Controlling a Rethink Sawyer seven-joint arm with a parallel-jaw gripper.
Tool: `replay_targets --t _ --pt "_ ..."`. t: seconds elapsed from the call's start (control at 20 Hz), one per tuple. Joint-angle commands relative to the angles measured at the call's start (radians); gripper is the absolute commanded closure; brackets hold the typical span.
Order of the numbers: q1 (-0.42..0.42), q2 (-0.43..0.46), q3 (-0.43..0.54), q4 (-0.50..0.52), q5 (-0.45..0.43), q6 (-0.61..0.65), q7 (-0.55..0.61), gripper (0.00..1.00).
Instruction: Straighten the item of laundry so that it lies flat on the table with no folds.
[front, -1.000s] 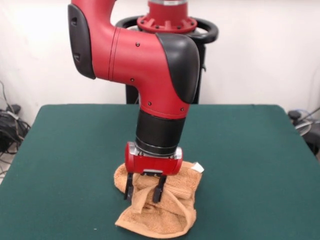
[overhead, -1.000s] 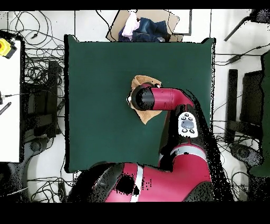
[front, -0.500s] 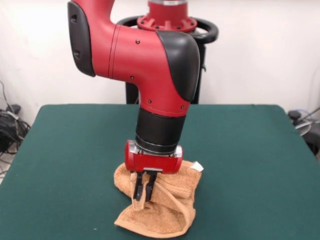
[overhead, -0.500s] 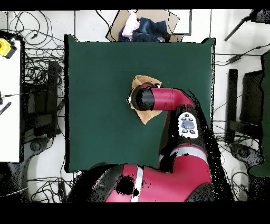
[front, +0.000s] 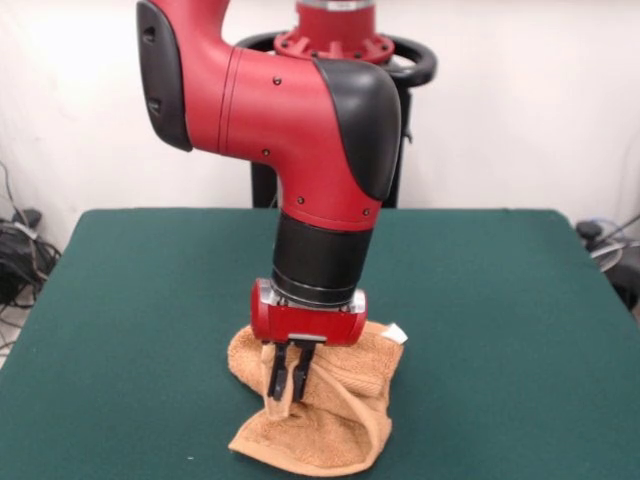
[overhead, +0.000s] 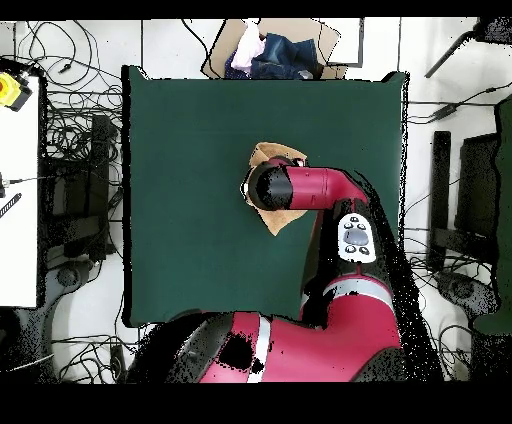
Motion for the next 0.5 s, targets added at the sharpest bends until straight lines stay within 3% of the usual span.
replay_targets --t 0.05,0.5 --pt "0.013 0.010 0.011 0.110 -0.055 -0.058 0.114 1.00" --pt "0.011 0.005 0.015 0.121 -0.046 -0.058 0.114 1.00"
